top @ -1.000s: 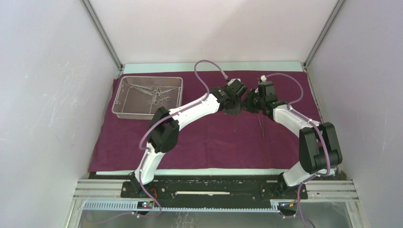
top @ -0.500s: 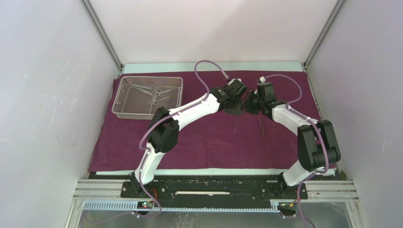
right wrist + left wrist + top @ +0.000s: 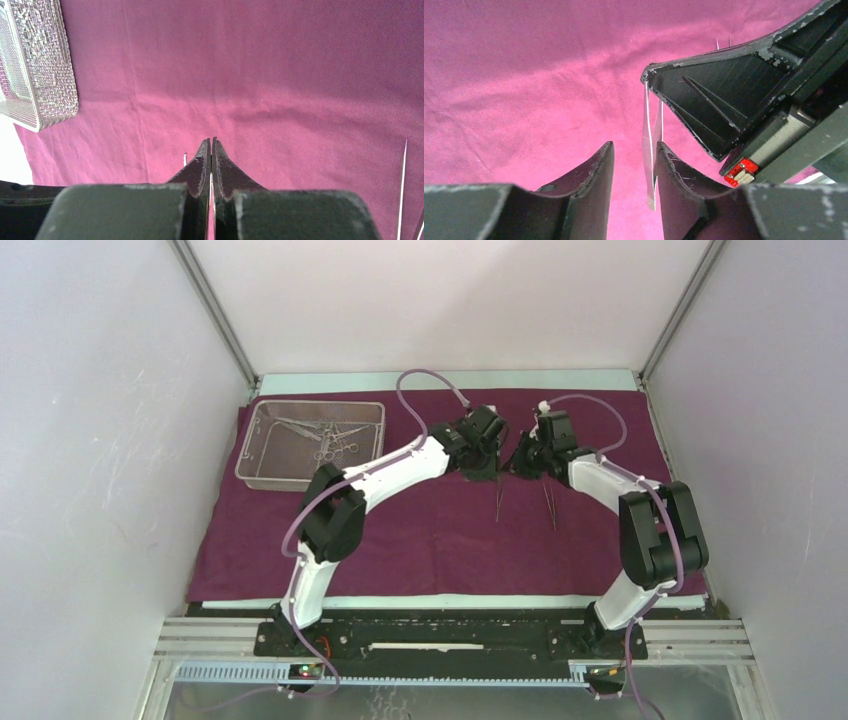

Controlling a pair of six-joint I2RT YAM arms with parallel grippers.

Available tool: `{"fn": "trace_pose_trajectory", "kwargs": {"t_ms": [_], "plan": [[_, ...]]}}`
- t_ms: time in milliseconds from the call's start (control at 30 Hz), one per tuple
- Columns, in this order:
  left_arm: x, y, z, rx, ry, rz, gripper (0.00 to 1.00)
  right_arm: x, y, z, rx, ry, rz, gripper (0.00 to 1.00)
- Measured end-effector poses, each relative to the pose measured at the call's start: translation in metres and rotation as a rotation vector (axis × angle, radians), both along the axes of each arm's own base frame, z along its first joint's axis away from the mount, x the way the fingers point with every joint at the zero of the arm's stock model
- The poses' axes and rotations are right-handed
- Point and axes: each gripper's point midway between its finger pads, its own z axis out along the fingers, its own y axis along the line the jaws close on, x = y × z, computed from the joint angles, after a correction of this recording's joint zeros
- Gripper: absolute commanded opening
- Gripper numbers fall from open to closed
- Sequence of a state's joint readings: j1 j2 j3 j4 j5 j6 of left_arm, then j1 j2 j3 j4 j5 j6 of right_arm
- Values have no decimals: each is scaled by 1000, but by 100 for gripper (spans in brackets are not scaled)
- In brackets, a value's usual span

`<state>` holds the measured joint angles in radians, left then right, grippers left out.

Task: Open and lay out the surgical kit
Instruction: Place the medical item in the surgical kit.

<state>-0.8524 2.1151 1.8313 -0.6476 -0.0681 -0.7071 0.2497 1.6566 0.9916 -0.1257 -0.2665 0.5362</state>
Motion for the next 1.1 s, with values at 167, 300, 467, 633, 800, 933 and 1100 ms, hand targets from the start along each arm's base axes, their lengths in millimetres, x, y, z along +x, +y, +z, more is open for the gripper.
{"fn": "trace_pose_trajectory", "kwargs": {"t_ms": [167,300,467,633,800,933,1100], "plan": [[1,7,8,-28,-1,-5,49,4,2,0,-11,-6,30,0],[2,14,18,-49,-9,-3,51,3,-3,-2,-30,0,44,0],[3,30,30,-69,-20,10,51,-2,-13,-10,-56,24,59,0],[3,47,38,-90,-18,21,51,-6,-25,-22,-72,64,62,0],[3,63,37,-97,-11,37,50,-12,-42,-32,-108,106,60,0],[-1,76,34,-94,3,43,50,-13,-59,-37,-136,122,50,0],[-3,88,37,-99,4,51,49,-14,-78,-49,-178,159,35,0]]}}
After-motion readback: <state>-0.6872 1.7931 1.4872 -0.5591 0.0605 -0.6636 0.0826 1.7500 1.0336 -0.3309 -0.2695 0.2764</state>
